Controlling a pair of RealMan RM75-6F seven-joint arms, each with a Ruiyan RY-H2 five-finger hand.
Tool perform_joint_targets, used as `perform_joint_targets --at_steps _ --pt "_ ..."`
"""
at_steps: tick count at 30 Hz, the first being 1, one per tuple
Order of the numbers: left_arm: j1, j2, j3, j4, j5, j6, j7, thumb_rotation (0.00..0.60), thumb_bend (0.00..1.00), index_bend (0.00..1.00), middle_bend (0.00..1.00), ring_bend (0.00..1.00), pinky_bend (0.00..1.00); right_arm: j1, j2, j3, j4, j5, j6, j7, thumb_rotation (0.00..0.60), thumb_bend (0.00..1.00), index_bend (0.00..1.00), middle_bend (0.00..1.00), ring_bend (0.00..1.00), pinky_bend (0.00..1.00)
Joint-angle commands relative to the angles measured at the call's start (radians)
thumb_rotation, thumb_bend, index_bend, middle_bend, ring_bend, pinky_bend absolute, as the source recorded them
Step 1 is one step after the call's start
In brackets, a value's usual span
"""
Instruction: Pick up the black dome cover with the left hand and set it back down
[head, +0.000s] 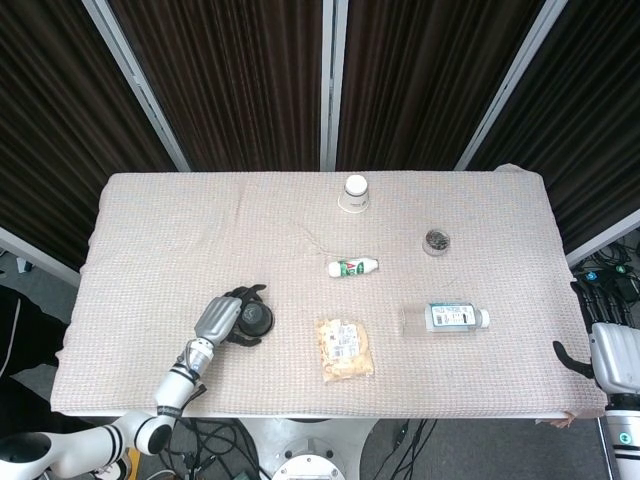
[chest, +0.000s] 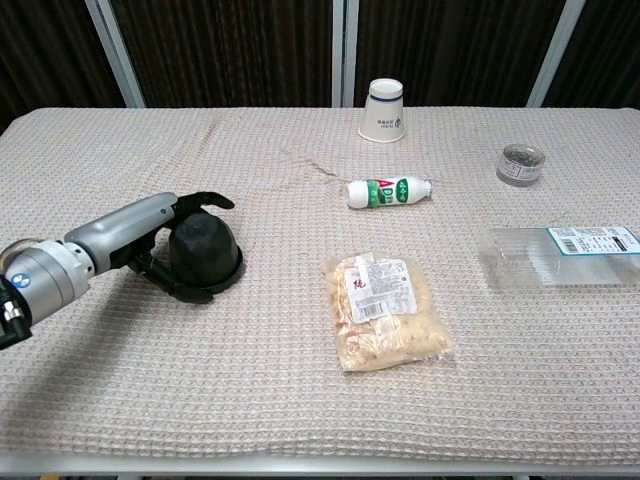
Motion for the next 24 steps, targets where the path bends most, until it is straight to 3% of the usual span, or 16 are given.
perform_joint_targets --at_steps 1,14,20,24 --pt "-0.002 0.000 -0.003 -0.002 0.004 0.006 -0.004 0.600 0.10 0.13 0.30 0.19 0.28 0.000 0.000 0.000 0.000 0.000 -0.001 0.000 0.600 0.20 0.02 0.05 0.00 0.01" --pt "-0.014 0.033 -0.014 -0.051 0.023 0.030 0.003 0.600 0.16 0.20 0.39 0.27 0.36 0.000 0.003 0.000 -0.003 -0.002 -0.001 0.001 0.600 0.20 0.02 0.05 0.00 0.01" --pt "-0.034 0.077 -0.032 -0.122 0.029 0.026 0.011 0.600 0.19 0.33 0.41 0.29 0.38 0.003 -0.002 -0.001 0.001 -0.002 -0.007 0.006 0.600 0.20 0.02 0.05 0.00 0.01" --pt "-0.054 0.120 -0.048 -0.182 0.013 -0.001 0.037 0.600 0.19 0.36 0.41 0.29 0.38 0.003 -0.007 0.000 0.008 -0.002 -0.007 0.014 0.600 0.20 0.02 0.05 0.00 0.01"
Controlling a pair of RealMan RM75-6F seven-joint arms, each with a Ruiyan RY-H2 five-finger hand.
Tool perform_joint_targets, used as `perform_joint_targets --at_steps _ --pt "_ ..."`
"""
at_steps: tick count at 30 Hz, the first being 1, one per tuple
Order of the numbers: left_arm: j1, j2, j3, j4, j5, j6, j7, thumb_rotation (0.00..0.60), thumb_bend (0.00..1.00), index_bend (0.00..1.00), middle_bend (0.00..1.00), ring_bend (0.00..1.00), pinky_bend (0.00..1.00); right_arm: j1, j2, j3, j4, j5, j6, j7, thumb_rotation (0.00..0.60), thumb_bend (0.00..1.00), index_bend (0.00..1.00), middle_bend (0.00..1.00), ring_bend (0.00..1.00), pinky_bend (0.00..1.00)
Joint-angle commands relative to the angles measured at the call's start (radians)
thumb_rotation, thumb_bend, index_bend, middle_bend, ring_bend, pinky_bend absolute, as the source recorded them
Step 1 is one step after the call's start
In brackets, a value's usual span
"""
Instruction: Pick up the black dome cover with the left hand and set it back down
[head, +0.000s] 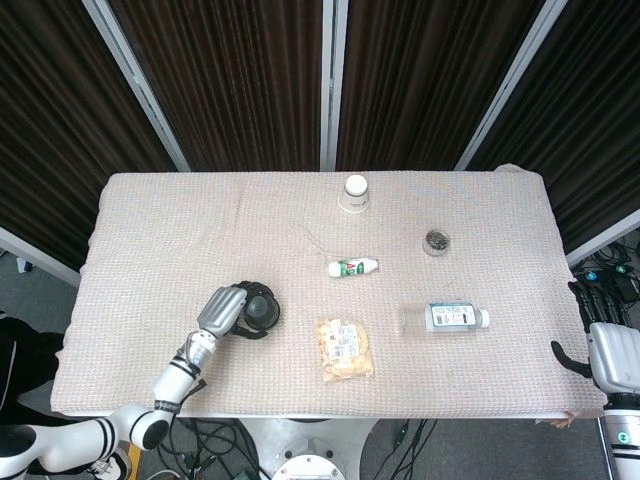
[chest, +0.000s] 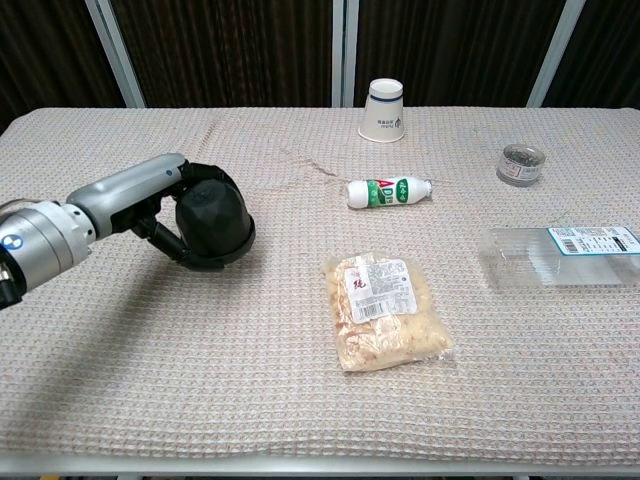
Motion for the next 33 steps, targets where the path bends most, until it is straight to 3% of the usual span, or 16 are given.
perform_joint_targets --at_steps 1,6,10,14,17,19,22,27,30,33 --pt "-0.022 0.044 -0.016 -0.056 -0.017 -0.032 0.026 0.600 0.19 0.36 0.41 0.29 0.38 0.000 -0.003 0.000 0.005 0.000 -0.001 0.004 0.600 0.20 0.02 0.05 0.00 0.01" --pt "-0.074 0.173 -0.058 -0.194 -0.039 -0.077 0.146 0.600 0.19 0.37 0.41 0.29 0.38 -0.003 -0.007 -0.002 0.012 -0.007 0.006 0.011 0.600 0.20 0.02 0.05 0.00 0.01" --pt "-0.132 0.268 -0.157 -0.310 -0.086 -0.061 0.284 0.600 0.19 0.37 0.43 0.31 0.40 -0.005 -0.010 0.000 0.017 -0.011 0.014 0.019 0.600 0.20 0.02 0.05 0.00 0.01" --pt "-0.198 0.307 -0.274 -0.369 -0.059 0.063 0.465 0.600 0.19 0.37 0.43 0.32 0.40 -0.007 -0.012 -0.001 0.022 -0.017 0.020 0.025 0.600 0.20 0.02 0.05 0.00 0.01" --pt "-0.210 0.260 -0.319 -0.363 -0.021 0.190 0.475 0.600 0.19 0.37 0.43 0.32 0.40 -0.009 -0.014 -0.002 0.024 -0.029 0.031 0.030 0.600 0.20 0.02 0.05 0.00 0.01" --pt "-0.206 0.225 -0.317 -0.340 -0.026 0.231 0.447 0.600 0.19 0.37 0.43 0.32 0.40 -0.011 -0.017 -0.003 0.030 -0.038 0.038 0.037 0.600 0.20 0.02 0.05 0.00 0.01" --pt "-0.186 0.202 -0.238 -0.280 -0.110 0.159 0.430 0.600 0.19 0.37 0.43 0.32 0.40 -0.010 -0.019 -0.004 0.038 -0.037 0.033 0.046 0.600 0.20 0.02 0.06 0.00 0.01" --pt "-0.186 0.205 -0.071 -0.141 -0.419 -0.223 0.404 0.600 0.19 0.37 0.43 0.31 0.40 -0.010 -0.014 -0.002 0.036 -0.029 0.029 0.046 0.600 0.20 0.02 0.06 0.00 0.01" --pt "-0.216 0.194 -0.067 -0.076 -0.488 -0.288 0.399 0.600 0.19 0.37 0.44 0.31 0.39 -0.011 -0.015 -0.001 0.034 -0.026 0.029 0.044 0.600 0.20 0.02 0.06 0.00 0.01" --pt "-0.223 0.196 -0.127 -0.103 -0.422 -0.187 0.367 0.600 0.19 0.37 0.43 0.31 0.39 -0.008 -0.015 -0.001 0.032 -0.021 0.021 0.038 0.600 0.20 0.02 0.06 0.00 0.01"
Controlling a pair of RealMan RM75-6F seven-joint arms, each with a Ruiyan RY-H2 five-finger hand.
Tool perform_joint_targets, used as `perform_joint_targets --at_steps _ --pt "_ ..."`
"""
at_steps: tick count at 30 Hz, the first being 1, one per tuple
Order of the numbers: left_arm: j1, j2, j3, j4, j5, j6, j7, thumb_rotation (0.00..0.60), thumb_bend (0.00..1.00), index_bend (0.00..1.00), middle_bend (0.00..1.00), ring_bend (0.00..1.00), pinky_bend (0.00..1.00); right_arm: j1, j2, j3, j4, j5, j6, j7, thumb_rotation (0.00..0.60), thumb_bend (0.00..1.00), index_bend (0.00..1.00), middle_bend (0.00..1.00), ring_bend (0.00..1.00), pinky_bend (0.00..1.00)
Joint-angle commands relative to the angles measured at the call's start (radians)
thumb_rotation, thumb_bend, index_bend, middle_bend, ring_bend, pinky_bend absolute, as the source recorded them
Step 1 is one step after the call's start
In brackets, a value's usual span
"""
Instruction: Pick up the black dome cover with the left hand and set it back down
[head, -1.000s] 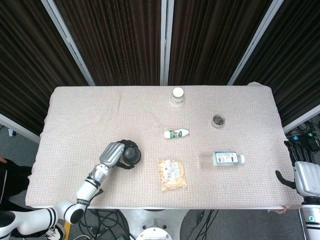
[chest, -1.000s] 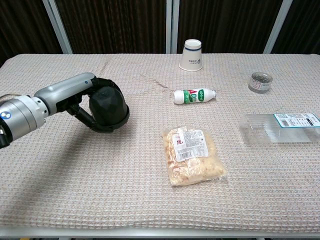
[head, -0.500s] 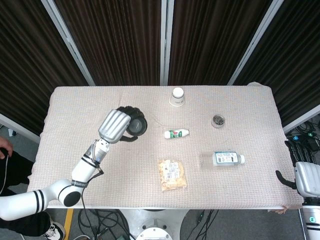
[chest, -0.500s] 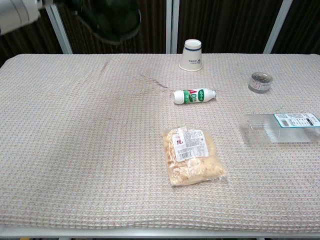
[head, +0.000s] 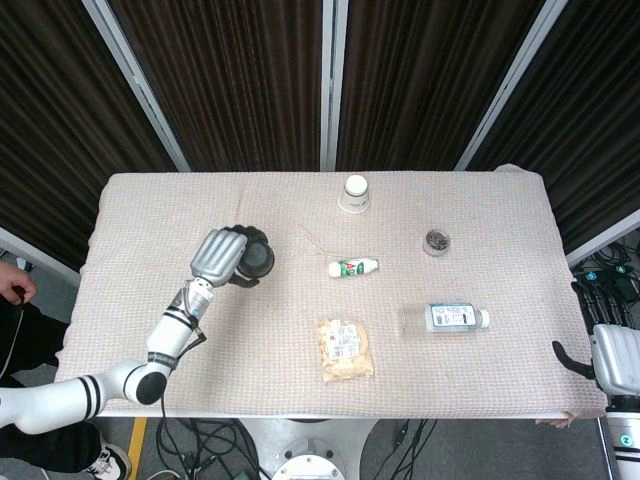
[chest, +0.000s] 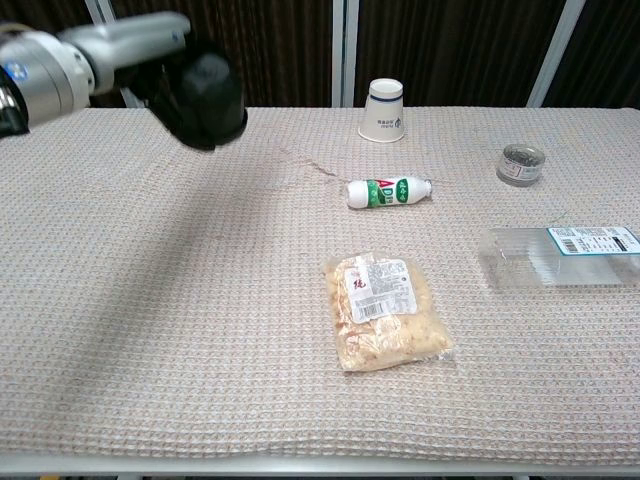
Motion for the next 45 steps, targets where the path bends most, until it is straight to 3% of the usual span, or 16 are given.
perform_joint_targets --at_steps 1,8,11,13,16,23,25,29,33,41,45 --pt "-0.029 -0.018 0.005 0.068 -0.048 -0.004 -0.061 0.600 0.19 0.37 0.43 0.31 0.39 0.003 0.000 0.000 -0.002 0.003 -0.007 -0.003 0.600 0.20 0.02 0.06 0.00 0.01" --pt "-0.030 -0.061 -0.139 0.008 0.252 0.411 -0.179 0.600 0.19 0.37 0.43 0.31 0.39 0.006 -0.001 -0.002 -0.001 0.002 -0.015 0.000 0.600 0.20 0.02 0.05 0.00 0.01" --pt "-0.029 -0.087 -0.138 0.022 0.324 0.497 -0.210 0.600 0.19 0.37 0.43 0.31 0.39 0.008 0.000 -0.001 -0.001 0.004 -0.018 0.000 0.600 0.20 0.02 0.05 0.00 0.01" --pt "-0.024 -0.089 -0.103 0.036 0.324 0.469 -0.221 0.600 0.19 0.37 0.44 0.31 0.39 0.009 0.000 -0.001 0.000 0.005 -0.021 0.000 0.600 0.20 0.02 0.05 0.00 0.01" --pt "-0.016 -0.043 -0.015 0.031 0.256 0.300 -0.195 0.600 0.19 0.37 0.44 0.31 0.39 0.012 -0.003 -0.002 0.001 0.007 -0.029 -0.002 0.600 0.20 0.02 0.05 0.00 0.01" --pt "-0.115 0.084 0.136 0.073 -0.118 -0.267 -0.079 0.600 0.19 0.37 0.44 0.31 0.40 0.014 -0.004 -0.002 -0.002 0.013 -0.036 -0.008 0.600 0.20 0.02 0.05 0.00 0.01" --pt "-0.156 0.103 0.163 0.088 -0.197 -0.335 -0.052 0.600 0.19 0.37 0.44 0.31 0.40 0.014 -0.004 -0.002 0.000 0.016 -0.038 -0.006 0.600 0.20 0.02 0.05 0.00 0.01" --pt "-0.198 0.117 0.177 0.078 -0.292 -0.313 -0.034 0.600 0.19 0.37 0.44 0.31 0.39 0.015 -0.006 -0.002 0.010 0.025 -0.048 0.003 0.600 0.20 0.02 0.05 0.00 0.01" --pt "-0.204 0.133 0.159 0.030 -0.288 -0.239 -0.036 0.600 0.19 0.37 0.44 0.31 0.39 0.016 -0.009 -0.003 0.019 0.025 -0.052 0.013 0.600 0.20 0.02 0.05 0.00 0.01" --pt "-0.148 0.147 0.093 -0.075 -0.141 -0.134 -0.161 0.600 0.19 0.37 0.44 0.31 0.40 0.016 -0.010 -0.003 0.021 0.021 -0.049 0.015 0.600 0.20 0.02 0.05 0.00 0.01" --pt "-0.098 0.126 0.086 -0.143 0.008 -0.041 -0.236 0.600 0.19 0.36 0.44 0.31 0.40 0.018 -0.012 -0.004 0.022 0.024 -0.054 0.012 0.600 0.20 0.02 0.05 0.00 0.01"
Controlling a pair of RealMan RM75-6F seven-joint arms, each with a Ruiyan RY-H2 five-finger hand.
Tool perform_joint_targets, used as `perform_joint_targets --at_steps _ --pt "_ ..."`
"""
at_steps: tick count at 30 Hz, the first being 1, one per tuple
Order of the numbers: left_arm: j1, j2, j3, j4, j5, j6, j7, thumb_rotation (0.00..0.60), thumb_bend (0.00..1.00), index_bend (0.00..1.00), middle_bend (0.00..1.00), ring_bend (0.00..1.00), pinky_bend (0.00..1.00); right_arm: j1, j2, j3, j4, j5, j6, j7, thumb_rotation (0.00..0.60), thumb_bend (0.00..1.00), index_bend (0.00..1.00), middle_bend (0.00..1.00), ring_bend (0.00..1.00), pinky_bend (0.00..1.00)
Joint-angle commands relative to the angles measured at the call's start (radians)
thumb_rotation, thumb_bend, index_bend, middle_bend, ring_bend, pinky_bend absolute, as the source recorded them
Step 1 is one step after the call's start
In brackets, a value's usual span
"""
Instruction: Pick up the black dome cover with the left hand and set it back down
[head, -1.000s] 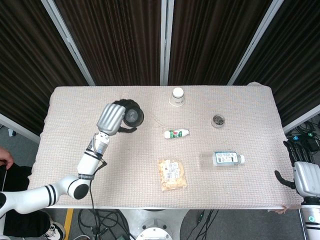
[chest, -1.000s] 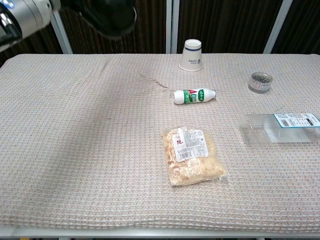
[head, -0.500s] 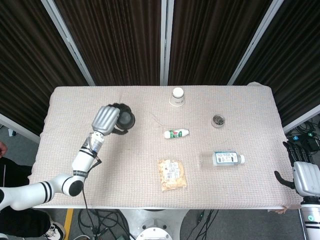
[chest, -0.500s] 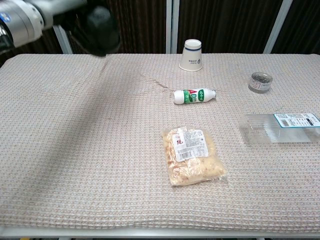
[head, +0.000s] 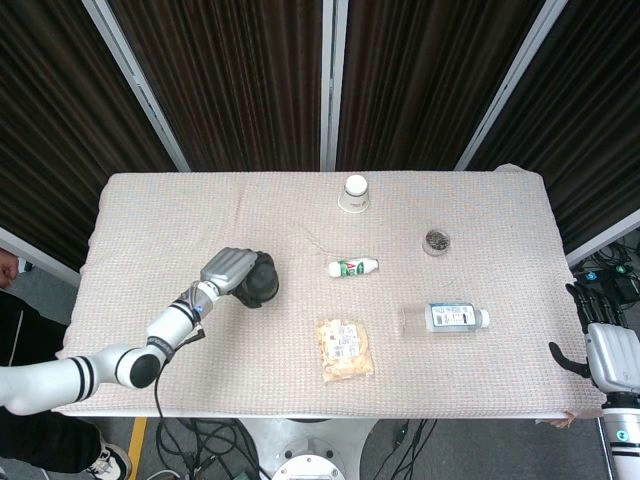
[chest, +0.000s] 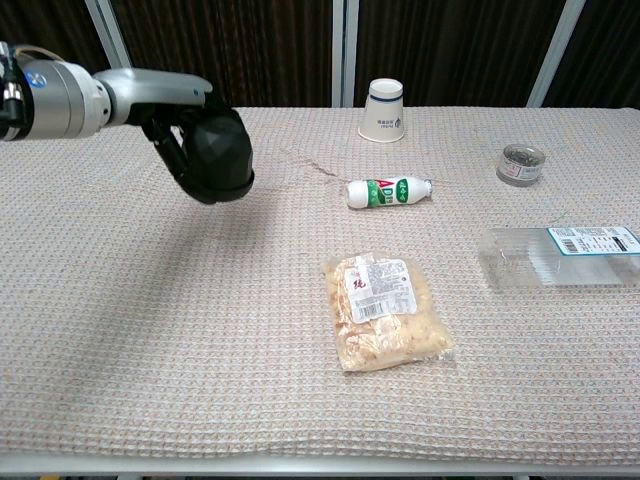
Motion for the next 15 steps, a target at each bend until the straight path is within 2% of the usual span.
perform_joint_targets --at_steps 1,4,8,11,13,15 --pt "0.049 0.002 -0.007 -0.104 0.167 0.138 -0.110 0.600 0.19 0.36 0.44 0.31 0.40 0.002 -0.002 0.000 0.001 0.002 -0.005 -0.003 0.600 0.20 0.02 0.05 0.00 0.01" --pt "0.067 -0.003 0.006 -0.164 0.261 0.132 -0.198 0.600 0.19 0.36 0.44 0.31 0.40 0.004 -0.004 -0.002 0.000 0.001 -0.008 -0.007 0.600 0.20 0.02 0.05 0.00 0.01" --pt "0.074 0.012 0.027 -0.248 0.379 0.050 -0.388 0.600 0.19 0.36 0.44 0.31 0.40 0.004 -0.005 -0.002 0.000 0.001 -0.007 -0.008 0.600 0.20 0.02 0.05 0.00 0.01" --pt "0.080 -0.009 0.055 -0.230 0.523 0.080 -0.442 0.600 0.19 0.36 0.44 0.31 0.40 0.005 -0.004 -0.001 0.002 0.006 -0.012 -0.006 0.600 0.20 0.02 0.05 0.00 0.01" --pt "0.083 -0.033 0.060 -0.190 0.559 0.115 -0.436 0.600 0.18 0.36 0.44 0.31 0.40 0.004 -0.003 -0.001 0.004 0.007 -0.012 -0.003 0.600 0.20 0.02 0.05 0.00 0.01" --pt "0.080 -0.051 0.056 -0.135 0.550 0.126 -0.399 0.600 0.18 0.36 0.44 0.31 0.40 0.004 -0.002 0.000 0.005 0.008 -0.011 0.001 0.600 0.20 0.02 0.05 0.00 0.01"
